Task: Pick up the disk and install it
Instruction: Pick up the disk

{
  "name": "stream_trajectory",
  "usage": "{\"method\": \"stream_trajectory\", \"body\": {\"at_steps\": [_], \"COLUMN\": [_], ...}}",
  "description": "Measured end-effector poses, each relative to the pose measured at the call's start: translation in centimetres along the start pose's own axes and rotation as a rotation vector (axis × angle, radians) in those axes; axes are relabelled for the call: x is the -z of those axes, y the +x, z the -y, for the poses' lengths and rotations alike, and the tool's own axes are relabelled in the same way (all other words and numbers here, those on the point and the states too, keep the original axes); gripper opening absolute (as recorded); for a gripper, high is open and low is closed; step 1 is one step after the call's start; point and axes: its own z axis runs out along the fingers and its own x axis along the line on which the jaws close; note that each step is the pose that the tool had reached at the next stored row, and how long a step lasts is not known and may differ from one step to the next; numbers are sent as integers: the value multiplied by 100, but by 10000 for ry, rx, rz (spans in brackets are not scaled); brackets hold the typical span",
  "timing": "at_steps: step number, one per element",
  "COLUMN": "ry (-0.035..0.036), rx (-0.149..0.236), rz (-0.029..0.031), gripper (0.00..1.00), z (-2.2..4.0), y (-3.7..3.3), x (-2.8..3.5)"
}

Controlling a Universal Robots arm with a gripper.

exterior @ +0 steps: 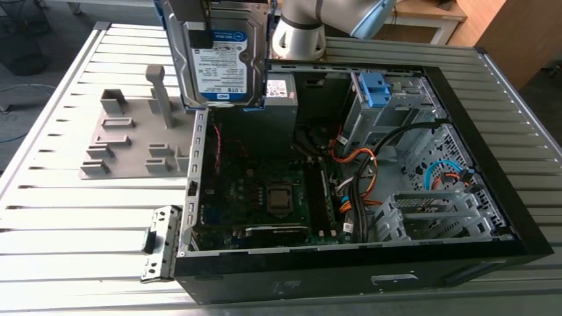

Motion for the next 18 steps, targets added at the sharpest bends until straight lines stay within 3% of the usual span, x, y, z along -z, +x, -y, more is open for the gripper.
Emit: {"method": "stream_trajectory", "body": {"at_steps": [18], "ry": [0], "rx": [0], "rz": [0], "gripper": [36], "z": [52], "y": [0], "x": [0]}}
